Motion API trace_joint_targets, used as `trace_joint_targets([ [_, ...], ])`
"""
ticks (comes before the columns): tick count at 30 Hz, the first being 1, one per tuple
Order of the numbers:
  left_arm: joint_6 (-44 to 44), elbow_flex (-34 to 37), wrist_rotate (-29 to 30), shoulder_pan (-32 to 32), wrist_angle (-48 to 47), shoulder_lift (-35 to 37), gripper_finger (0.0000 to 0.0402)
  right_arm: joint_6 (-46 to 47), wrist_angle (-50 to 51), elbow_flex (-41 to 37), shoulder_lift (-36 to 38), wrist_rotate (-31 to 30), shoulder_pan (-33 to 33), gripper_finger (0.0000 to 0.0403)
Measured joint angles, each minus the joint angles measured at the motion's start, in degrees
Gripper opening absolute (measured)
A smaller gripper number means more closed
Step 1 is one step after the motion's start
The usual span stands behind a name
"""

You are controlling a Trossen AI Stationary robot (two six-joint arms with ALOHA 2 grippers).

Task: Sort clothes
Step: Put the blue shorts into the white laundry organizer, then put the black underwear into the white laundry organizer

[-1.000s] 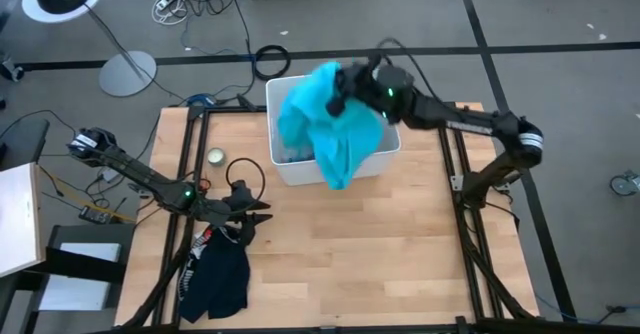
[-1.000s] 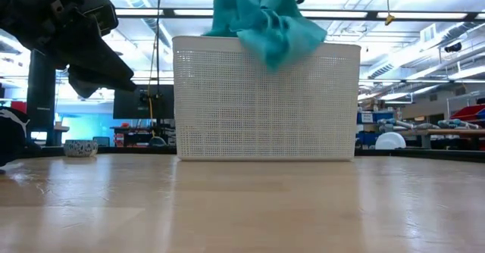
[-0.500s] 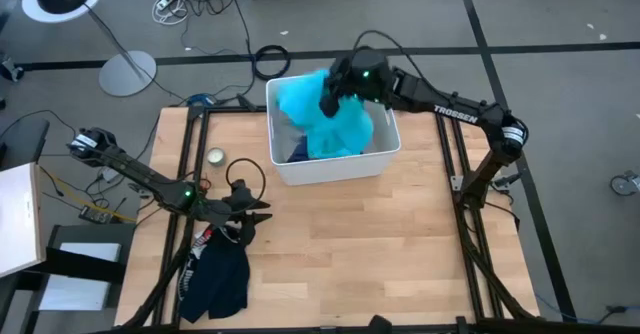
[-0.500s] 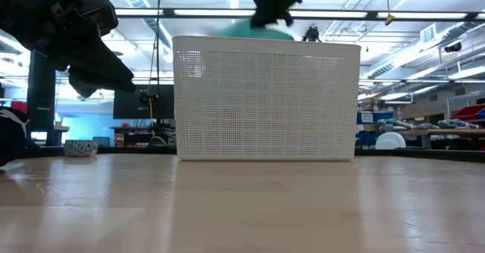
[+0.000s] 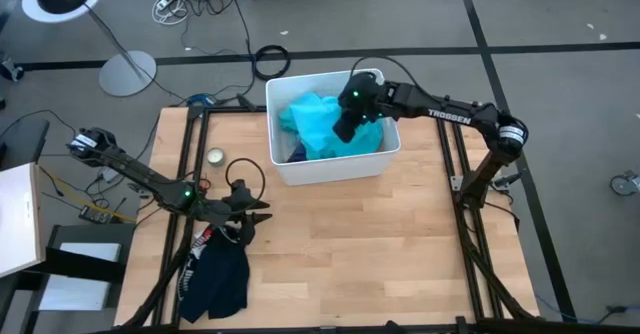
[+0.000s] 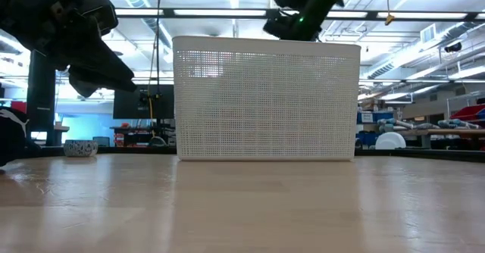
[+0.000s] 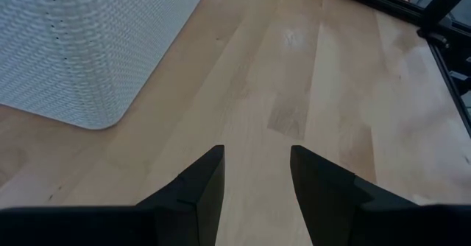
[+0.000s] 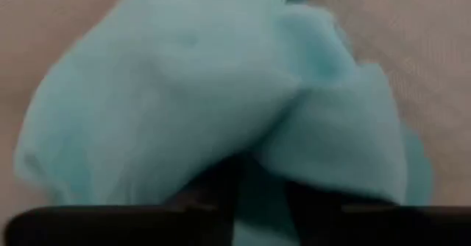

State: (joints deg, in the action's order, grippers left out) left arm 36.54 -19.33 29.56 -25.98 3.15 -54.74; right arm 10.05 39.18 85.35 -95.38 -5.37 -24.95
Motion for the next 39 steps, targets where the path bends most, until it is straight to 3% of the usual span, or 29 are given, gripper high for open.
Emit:
trace_joint_targets([
  [6, 0.08, 0.0, 0.0, 0.0, 0.25, 0.0, 0.016, -1.34, 12.05, 5.01, 4.51, 1.79, -0.5, 0.0176],
  [12, -0.03, -0.24, -0.96, 0.0, -0.88, 0.0, 0.016, -0.98, 16.01, 5.67, 12.77, 1.96, 0.93, 0.021],
  [15, 1.52, -3.41, -3.79, 0.0, -7.81, 0.0, 0.016, -0.6, 16.52, 4.77, 16.97, 1.97, 2.78, 0.0212],
  [20, 7.44, -10.46, -6.71, -0.02, -27.22, -0.02, 0.016, 1.58, 16.63, 1.77, 22.84, 1.71, 7.62, 0.0209],
  [23, 9.46, -13.2, -9.3, 0.0, -35.54, -0.01, 0.016, 3.11, 16.59, -1.46, 25.75, -0.51, 11.54, 0.0209],
  [28, 13.4, -15.36, -18.67, -0.01, -43.16, -0.01, 0.016, 7.61, 15.61, -9.85, 30.52, -6.96, 18.03, 0.0208],
  [35, 18.31, -15.72, -28.97, -0.02, -44.25, -0.02, 0.016, 15.93, 7.73, -26.21, 36.58, -11.89, 25.7, 0.0206],
  [39, 21.18, -15.58, -30.75, -0.07, -45.11, -0.02, 0.016, 20.57, 2.56, -35.51, 39.42, -17.07, 28.48, 0.0202],
])
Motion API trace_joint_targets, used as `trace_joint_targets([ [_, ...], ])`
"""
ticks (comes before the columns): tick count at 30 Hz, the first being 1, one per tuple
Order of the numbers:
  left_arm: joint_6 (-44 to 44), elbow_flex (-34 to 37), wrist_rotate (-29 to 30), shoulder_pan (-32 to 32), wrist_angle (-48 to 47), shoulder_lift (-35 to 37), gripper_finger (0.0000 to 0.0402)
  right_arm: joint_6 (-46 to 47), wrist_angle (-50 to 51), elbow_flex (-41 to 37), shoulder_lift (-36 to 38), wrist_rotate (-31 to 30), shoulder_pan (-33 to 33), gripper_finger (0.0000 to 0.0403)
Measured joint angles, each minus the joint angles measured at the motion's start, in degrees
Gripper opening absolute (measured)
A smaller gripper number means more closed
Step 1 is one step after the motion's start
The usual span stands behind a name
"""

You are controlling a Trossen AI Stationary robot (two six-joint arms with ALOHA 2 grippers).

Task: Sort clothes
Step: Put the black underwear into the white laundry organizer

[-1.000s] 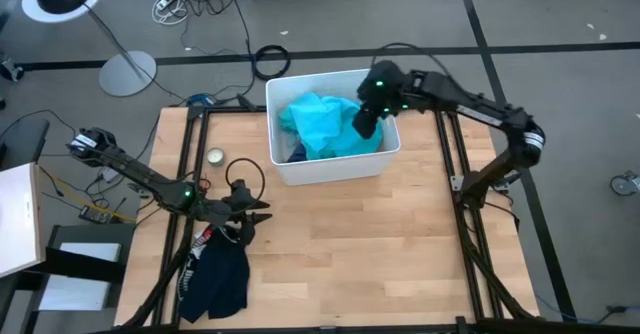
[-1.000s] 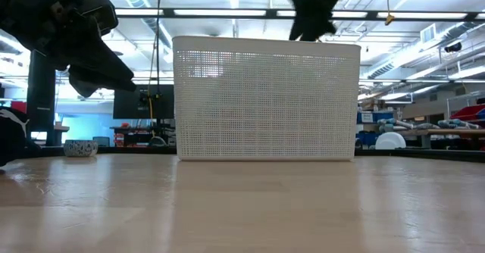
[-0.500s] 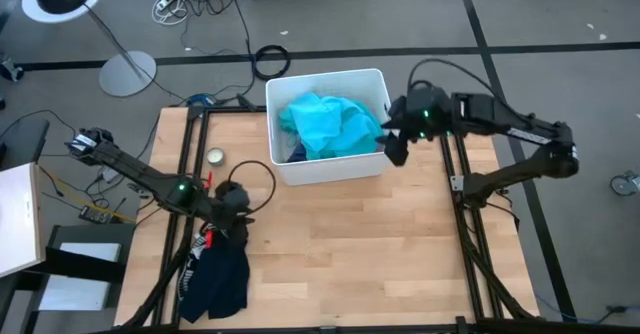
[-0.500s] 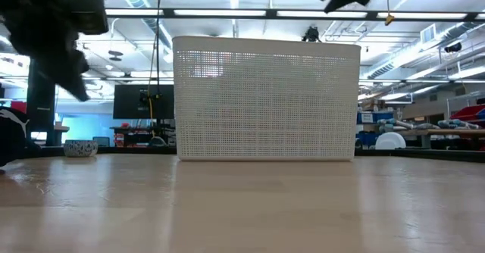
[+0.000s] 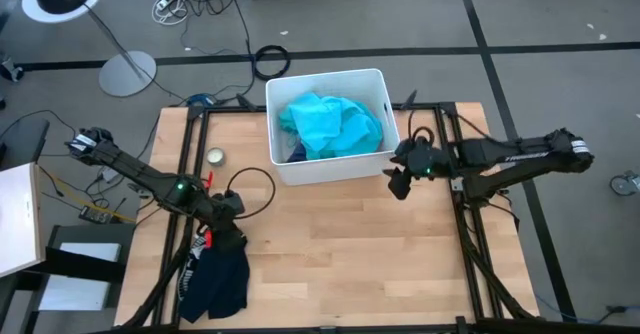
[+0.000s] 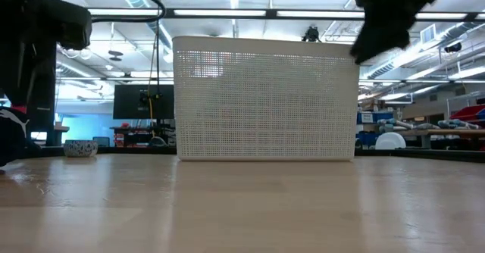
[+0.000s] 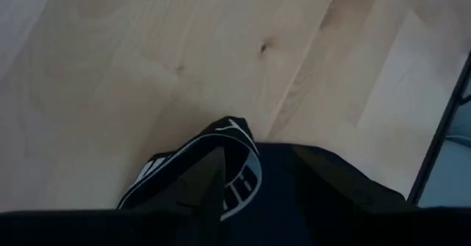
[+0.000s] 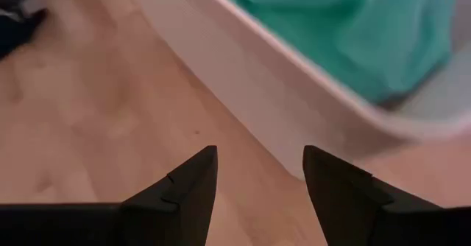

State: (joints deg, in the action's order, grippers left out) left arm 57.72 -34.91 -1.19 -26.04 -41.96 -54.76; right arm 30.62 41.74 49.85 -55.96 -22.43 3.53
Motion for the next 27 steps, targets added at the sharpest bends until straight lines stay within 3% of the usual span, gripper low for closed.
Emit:
trace_joint_targets([
  [5, 1.98, 1.76, -0.18, 0.0, 2.26, -1.49, 0.016, 5.92, -6.27, -9.81, 2.67, -2.12, 1.94, 0.0202],
  [11, 3.62, 2.05, -2.47, 0.01, 3.78, -8.01, 0.0153, 9.72, -15.95, -17.13, 5.04, -5.07, 3.56, 0.0199],
  [14, 4.44, 2.07, -5.46, 0.02, 5.24, -12.21, 0.0111, 9.25, -22.27, -19.37, 5.54, -6.48, 4.64, 0.0199],
  [18, 3.79, 1.89, -9.09, 0.0, 8.43, -15.91, 0.0017, 5.8, -27.16, -20.07, 5.7, -6.49, 5.64, 0.0199],
  [22, 2.47, -1.95, -9.55, 0.0, 8.6, -16.08, 0.0005, 3.2, -30.14, -20.07, 5.7, -6.49, 6.19, 0.0198],
  [27, -4.48, -13.39, -8.62, 0.09, 9.06, -14.82, 0.0002, -0.77, -30.95, -20.07, 6.12, -6.47, 6.34, 0.0198],
])
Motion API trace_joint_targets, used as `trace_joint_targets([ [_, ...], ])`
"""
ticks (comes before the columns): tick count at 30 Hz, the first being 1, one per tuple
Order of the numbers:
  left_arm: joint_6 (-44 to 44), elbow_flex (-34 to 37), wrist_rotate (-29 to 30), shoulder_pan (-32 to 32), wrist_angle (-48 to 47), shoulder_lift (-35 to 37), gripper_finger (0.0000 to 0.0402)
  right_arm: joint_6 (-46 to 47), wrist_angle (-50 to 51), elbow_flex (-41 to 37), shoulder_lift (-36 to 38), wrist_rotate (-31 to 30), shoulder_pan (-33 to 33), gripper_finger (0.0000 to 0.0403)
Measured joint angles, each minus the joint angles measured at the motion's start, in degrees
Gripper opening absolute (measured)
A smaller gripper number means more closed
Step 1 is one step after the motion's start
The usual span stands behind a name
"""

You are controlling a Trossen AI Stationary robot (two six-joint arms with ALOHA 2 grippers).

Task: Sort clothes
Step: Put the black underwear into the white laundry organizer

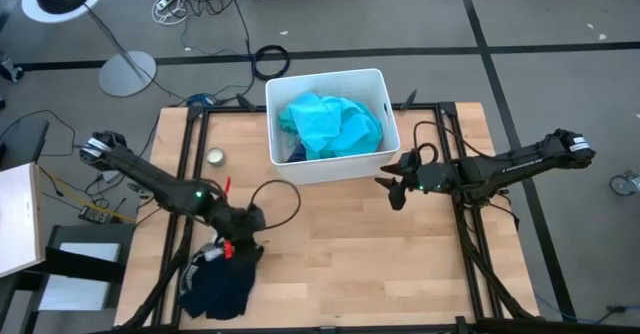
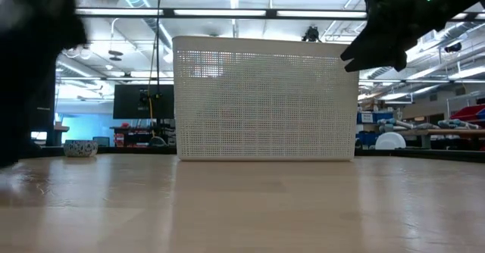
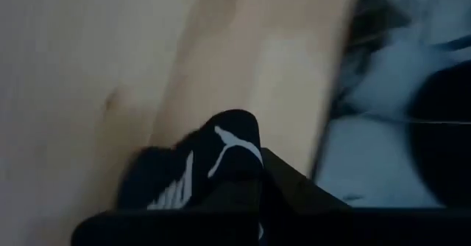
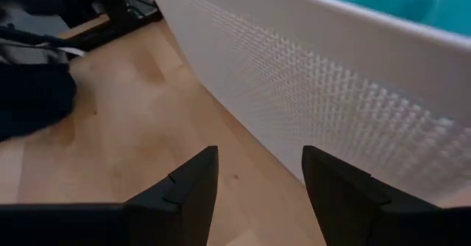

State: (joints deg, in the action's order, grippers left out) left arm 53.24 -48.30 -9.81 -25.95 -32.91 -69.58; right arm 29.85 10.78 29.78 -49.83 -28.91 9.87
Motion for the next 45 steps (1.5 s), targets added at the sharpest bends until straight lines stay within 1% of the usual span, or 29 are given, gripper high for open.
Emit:
trace_joint_targets([
  [5, -10.68, -14.47, 6.55, 1.04, -0.31, -0.35, 0.0001, -0.2, -0.02, 0.0, 1.64, 0.25, 0.0, 0.0198],
  [10, -20.35, -27.93, 12.54, 3.36, -6.82, -0.55, 0.0001, -0.2, 0.0, 0.0, 3.41, 1.97, 0.0, 0.0197],
  [12, -25.52, -32.69, 15.78, 5.15, -7.53, -0.55, 0.0001, -0.16, 0.0, 0.0, 3.93, 2.14, 0.0, 0.0197],
  [15, -36.09, -38.69, 19.3, 8.4, -5.84, -0.65, 0.0, -0.16, 0.03, 0.0, 4.45, 2.26, 0.0, 0.0197],
  [19, -50.71, -44.12, 24.87, 14.98, 0.9, -1.17, 0.0, -0.18, 0.05, 0.0, 4.51, 2.53, 0.0, 0.0197],
  [22, -60.76, -46.43, 26.43, 21.21, 11.19, -2.23, 0.0, -0.14, 0.02, 0.0, 4.51, 2.71, 0.0, 0.0197],
  [25, -67.09, -48.26, 26.49, 27.53, 23.38, -3.88, 0.0, -0.14, 0.09, 0.0, 4.49, 2.98, 0.12, 0.0197],
  [27, -68.05, -49.52, 26.5, 31.55, 28.3, -5.13, 0.0, -0.14, -0.2, 0.0, 4.5, 3.04, 0.15, 0.0197],
  [29, -68.05, -50.91, 26.1, 35.55, 30.62, -6.82, 0.0, -0.14, -0.2, 0.0, 4.5, 3.06, 0.15, 0.0197],
  [32, -65.98, -52.59, 22.14, 40.36, 28.83, -9.55, 0.0, -0.4, -0.22, 0.0, 4.49, 3.06, 0.15, 0.0197],
  [36, -57.11, -53.57, 12.24, 45.1, 22.01, -12.74, 0.0, -1.18, -0.2, 0.0, 4.49, 3.06, 0.15, 0.0197],
  [38, -54.03, -53.61, 8.9, 46.99, 16.57, -14.65, 0.0, -1.73, -0.21, 0.0, 4.49, 3.06, 0.15, 0.0197],
  [42, -50.77, -53.58, 5.5, 49.95, 3.94, -20.4, 0.0, -1.95, -0.22, 0.0, 4.49, 3.06, 0.15, 0.0197],
  [45, -50.61, -53.58, 3.98, 51.23, -0.93, -26.0, 0.0, -1.97, -0.08, 0.0, 4.49, 3.06, 0.15, 0.0197],
])
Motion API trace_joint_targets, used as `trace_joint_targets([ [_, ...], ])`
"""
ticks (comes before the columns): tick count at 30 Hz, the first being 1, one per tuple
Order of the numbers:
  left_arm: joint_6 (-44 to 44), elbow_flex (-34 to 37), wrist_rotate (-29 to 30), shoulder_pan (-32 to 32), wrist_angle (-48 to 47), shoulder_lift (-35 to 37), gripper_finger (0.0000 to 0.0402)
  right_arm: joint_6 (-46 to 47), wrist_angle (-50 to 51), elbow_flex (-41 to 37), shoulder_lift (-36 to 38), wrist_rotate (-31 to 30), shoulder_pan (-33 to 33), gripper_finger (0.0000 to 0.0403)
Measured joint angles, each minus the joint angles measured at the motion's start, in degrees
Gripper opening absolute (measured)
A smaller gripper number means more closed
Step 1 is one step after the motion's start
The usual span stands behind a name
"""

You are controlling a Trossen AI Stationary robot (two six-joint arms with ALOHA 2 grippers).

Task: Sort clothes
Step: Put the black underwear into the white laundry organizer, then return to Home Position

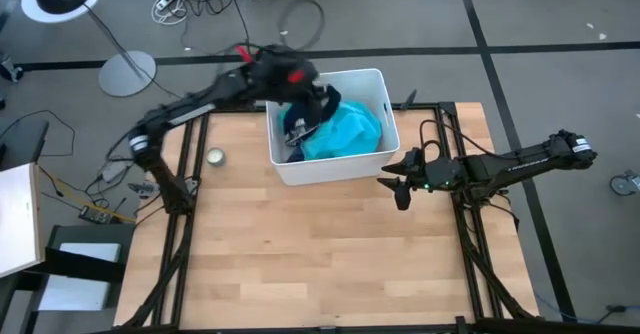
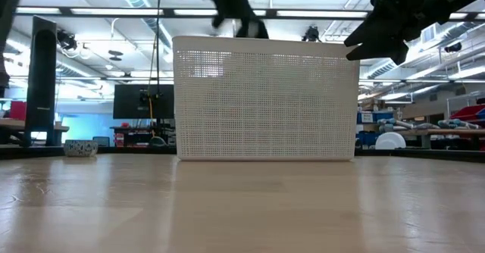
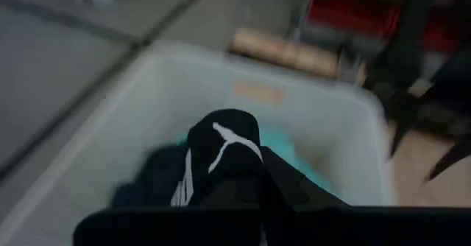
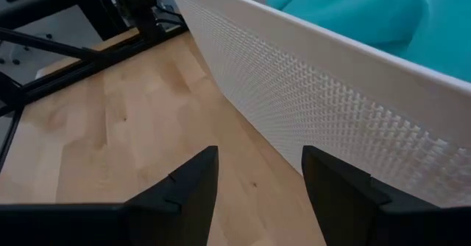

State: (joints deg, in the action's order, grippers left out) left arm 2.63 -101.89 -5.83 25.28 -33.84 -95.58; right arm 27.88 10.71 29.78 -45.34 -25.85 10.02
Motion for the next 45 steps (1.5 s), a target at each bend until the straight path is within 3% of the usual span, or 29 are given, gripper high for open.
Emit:
trace_joint_targets([
  [10, 0.78, 0.0, -6.05, 0.19, 1.67, -20.81, 0.0009, 0.0, 0.09, 0.0, 0.0, -0.01, 0.0, 0.0197],
  [15, 4.33, 0.0, -12.22, 0.28, 1.14, -28.45, 0.005, -0.42, 0.23, 0.0, 0.0, -0.02, 0.0, 0.0197],
  [19, 6.43, -0.07, -17.94, 0.3, 1.15, -30.48, 0.0095, -0.81, 0.23, 0.0, 0.0, -0.02, 0.0, 0.0197],
  [24, 6.91, -2.54, -19.22, 0.61, -2.52, -29.55, 0.0133, -1.16, 0.13, 0.0, 0.0, -0.02, 0.0, 0.0197],
  [30, 2.63, -12.5, -19.27, 0.11, -14.46, -25.81, 0.0137, -1.16, -0.36, 0.0, 0.0, -0.02, -0.02, 0.0197],
  [34, -1.26, -16.28, -15.58, -2.42, -18.38, -21.17, 0.0137, -1.16, -0.19, 0.0, -0.01, -0.02, -0.02, 0.0197],
  [37, -6.06, -16.39, -13.2, -4.58, -21.78, -16.02, 0.0137, -3.2, -0.26, 0.0, 0.0, -0.02, -0.29, 0.0197],
  [41, -8.21, -16.14, -12.09, -6.88, -26.27, -9.23, 0.0137, -13.02, 0.18, 0.0, -0.01, -0.02, -0.67, 0.0197],
  [45, -7.1, -11.26, -6.81, -9.24, -23.12, -0.17, 0.0137, -15.57, 0.03, 0.0, -0.01, -0.02, -0.72, 0.0197],
])
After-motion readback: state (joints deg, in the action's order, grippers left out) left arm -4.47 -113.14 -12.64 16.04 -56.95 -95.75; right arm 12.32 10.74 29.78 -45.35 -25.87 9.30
